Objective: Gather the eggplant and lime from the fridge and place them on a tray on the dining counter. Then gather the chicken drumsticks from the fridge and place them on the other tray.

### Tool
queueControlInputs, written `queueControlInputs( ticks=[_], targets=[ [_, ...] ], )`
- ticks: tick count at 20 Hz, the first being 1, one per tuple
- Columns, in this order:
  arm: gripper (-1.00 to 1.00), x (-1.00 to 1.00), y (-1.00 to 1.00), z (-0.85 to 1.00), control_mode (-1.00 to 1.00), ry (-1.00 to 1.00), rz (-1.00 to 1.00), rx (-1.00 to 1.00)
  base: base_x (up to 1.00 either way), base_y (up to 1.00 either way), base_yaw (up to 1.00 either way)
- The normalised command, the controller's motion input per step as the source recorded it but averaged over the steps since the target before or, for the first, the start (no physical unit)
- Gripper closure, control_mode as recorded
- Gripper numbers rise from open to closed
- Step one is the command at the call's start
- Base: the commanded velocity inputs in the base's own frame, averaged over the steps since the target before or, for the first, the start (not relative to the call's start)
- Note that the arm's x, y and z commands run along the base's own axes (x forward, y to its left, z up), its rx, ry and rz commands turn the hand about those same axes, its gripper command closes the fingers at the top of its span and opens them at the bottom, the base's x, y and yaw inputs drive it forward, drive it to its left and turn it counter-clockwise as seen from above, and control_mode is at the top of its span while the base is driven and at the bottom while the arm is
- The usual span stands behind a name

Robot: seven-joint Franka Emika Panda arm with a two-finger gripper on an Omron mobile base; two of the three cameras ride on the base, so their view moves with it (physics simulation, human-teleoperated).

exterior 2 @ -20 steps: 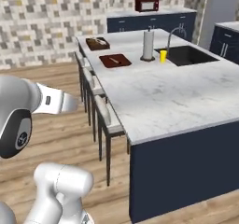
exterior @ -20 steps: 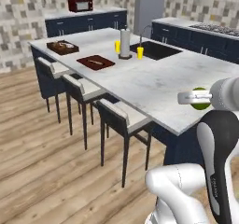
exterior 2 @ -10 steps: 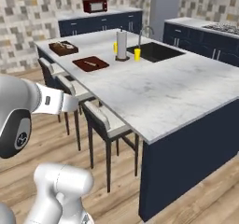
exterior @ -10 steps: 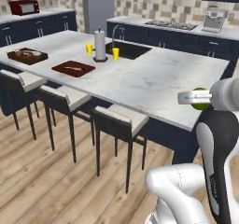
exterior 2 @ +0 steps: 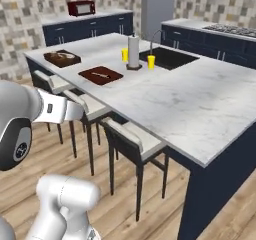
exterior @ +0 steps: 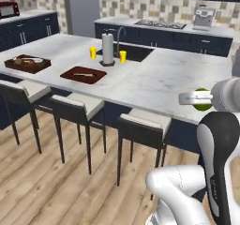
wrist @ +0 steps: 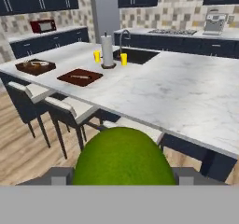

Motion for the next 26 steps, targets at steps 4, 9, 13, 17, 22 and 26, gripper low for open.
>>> queueControlInputs(
  ticks=[4, 9, 13, 17, 22, 26],
  targets=[
    [1.0, 0.0, 0.0, 0.0, 1.0, 0.0, 0.0, 0.0, 0.51, 1.0, -0.24],
    [1.0, 0.0, 0.0, 0.0, 1.0, 0.0, 0.0, 0.0, 0.5, 1.0, -0.28],
    [1.0, 0.0, 0.0, 0.0, 1.0, 0.0, 0.0, 0.0, 0.35, 1.0, -0.4],
    [1.0, 0.0, 0.0, 0.0, 1.0, 0.0, 0.0, 0.0, 0.23, 1.0, -0.42],
    [1.0, 0.0, 0.0, 0.0, 1.0, 0.0, 0.0, 0.0, 0.23, 1.0, -0.39],
    [1.0, 0.0, 0.0, 0.0, 1.0, 0.0, 0.0, 0.0, 0.04, 0.67, -0.3]
  ],
)
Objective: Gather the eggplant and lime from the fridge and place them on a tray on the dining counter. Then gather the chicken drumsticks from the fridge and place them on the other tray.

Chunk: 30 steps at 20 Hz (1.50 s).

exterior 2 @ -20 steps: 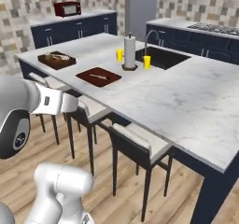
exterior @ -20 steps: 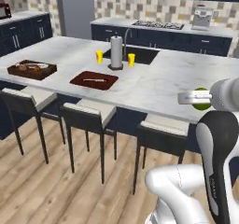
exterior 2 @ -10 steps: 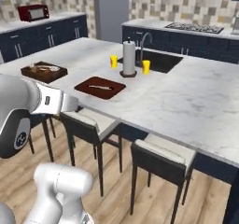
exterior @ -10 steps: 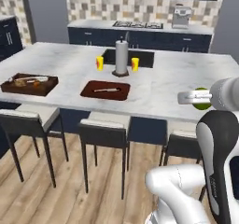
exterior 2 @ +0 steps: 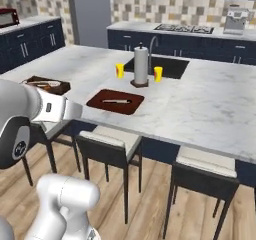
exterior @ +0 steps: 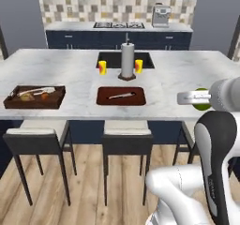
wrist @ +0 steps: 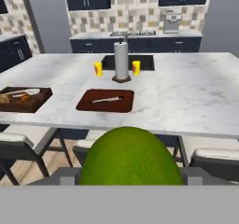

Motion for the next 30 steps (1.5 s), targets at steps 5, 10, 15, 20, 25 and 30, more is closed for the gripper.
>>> queueControlInputs(
  ticks=[5, 10, 15, 20, 25, 30],
  targets=[
    [1.0, 0.0, 0.0, 0.0, 1.0, 0.0, 0.0, 0.0, 0.13, 0.45, -0.26],
    [1.0, 0.0, 0.0, 0.0, 1.0, 0.0, 0.0, 0.0, 0.36, 0.55, -0.26],
    [1.0, 0.0, 0.0, 0.0, 1.0, 0.0, 0.0, 0.0, 0.48, 0.5, -0.27],
    [1.0, 0.0, 0.0, 0.0, 1.0, 0.0, 0.0, 0.0, 0.57, 0.47, -0.23],
    [1.0, 0.0, 0.0, 0.0, 1.0, 0.0, 0.0, 0.0, 0.61, 0.27, -0.18],
    [1.0, 0.0, 0.0, 0.0, 1.0, 0.0, 0.0, 0.0, 0.53, 0.25, -0.17]
  ],
)
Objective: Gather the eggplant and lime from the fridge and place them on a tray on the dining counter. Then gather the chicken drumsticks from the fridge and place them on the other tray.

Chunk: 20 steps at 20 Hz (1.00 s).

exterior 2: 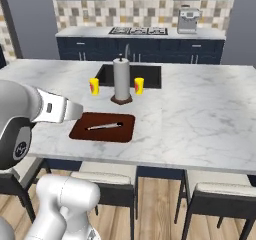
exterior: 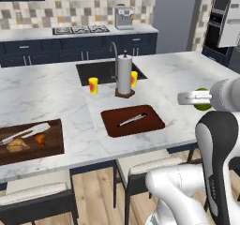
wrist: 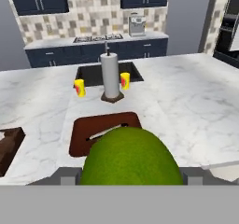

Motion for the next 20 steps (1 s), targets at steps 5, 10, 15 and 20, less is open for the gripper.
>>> queueControlInputs(
  ticks=[5, 10, 15, 20],
  targets=[
    [1.0, 0.21, 0.2, -0.25, -1.0, 0.18, -0.07, -0.01, 0.3, 0.23, -0.1],
    [1.0, 0.53, 0.51, -0.67, -1.0, 0.45, -0.17, -0.03, 0.0, 0.0, 0.0],
    [1.0, 0.64, 0.21, -0.51, -1.0, 0.36, -0.14, 0.0, 0.0, 0.0, 0.0],
    [1.0, 0.98, 0.0, -0.38, -1.0, 0.2, -0.07, 0.0, 0.0, 0.0, 0.0]
  ],
)
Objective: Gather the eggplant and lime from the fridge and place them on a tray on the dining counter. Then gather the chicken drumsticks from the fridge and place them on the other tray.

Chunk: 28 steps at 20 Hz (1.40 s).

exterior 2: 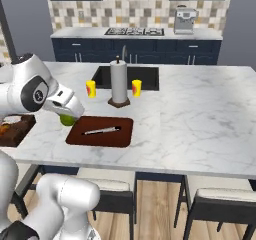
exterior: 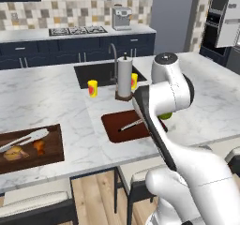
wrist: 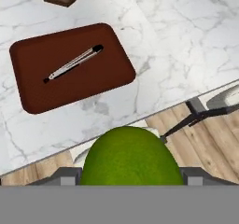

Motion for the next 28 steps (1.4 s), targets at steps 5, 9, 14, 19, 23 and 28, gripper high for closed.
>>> queueControlInputs(
  ticks=[5, 9, 14, 19, 23, 28],
  targets=[
    [1.0, 1.0, -0.05, -0.67, -1.0, 0.15, 0.02, 0.01, 0.0, 0.0, 0.0],
    [1.0, 0.98, -0.29, -0.63, -1.0, 0.05, 0.17, 0.03, 0.0, 0.0, 0.0],
    [1.0, 0.86, -0.27, -0.59, -1.0, 0.0, 0.25, 0.0, 0.0, 0.0, 0.0],
    [1.0, 0.94, -0.04, -0.61, -1.0, 0.04, 0.21, 0.02, 0.0, 0.0, 0.0],
    [1.0, 0.76, 0.0, -0.66, -1.0, 0.06, 0.16, 0.0, 0.0, 0.0, 0.0],
    [1.0, 0.4, -0.06, -0.51, -1.0, 0.01, 0.05, 0.0, 0.0, 0.0, 0.0]
  ],
)
